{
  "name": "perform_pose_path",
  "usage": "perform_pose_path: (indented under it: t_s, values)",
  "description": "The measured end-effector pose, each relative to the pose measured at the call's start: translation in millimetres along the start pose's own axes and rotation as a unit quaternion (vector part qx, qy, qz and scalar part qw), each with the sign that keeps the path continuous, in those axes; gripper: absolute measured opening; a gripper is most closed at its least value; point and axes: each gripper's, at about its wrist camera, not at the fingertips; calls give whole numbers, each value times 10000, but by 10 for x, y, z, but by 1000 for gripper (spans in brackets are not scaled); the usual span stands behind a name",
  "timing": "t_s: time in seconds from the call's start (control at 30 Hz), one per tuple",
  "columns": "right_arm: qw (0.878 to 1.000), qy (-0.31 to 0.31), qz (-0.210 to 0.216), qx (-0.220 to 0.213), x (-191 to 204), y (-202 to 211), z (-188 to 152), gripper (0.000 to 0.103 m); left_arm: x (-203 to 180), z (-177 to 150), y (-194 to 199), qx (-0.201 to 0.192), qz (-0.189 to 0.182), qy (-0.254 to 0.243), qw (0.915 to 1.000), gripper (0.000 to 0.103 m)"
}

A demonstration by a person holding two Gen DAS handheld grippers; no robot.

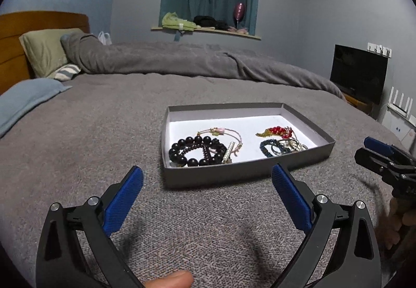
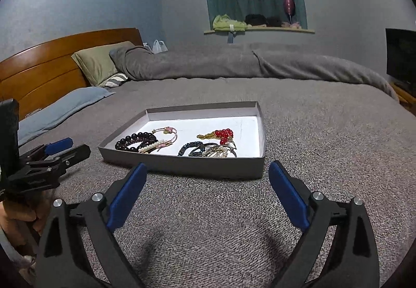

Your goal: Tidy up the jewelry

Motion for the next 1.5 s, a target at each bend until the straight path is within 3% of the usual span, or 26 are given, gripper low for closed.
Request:
perform_pose_path:
  t_s: [0.8,1.5]
  values:
    - [9994,191,-29,-276,99,136,-110,97,-165,-121,108,-265,204,-376,9987,98]
    - [9991,251,-83,-343,156,165,-127,97,-112,-129,94,-251,194,-258,9992,98]
Point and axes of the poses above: each gripper's, at about its wrist camera, not at the fingertips, and y roughly against the way its jaws point, x to its left, z to its top, and after that the axes turned 7 degrees about -z, right-handed
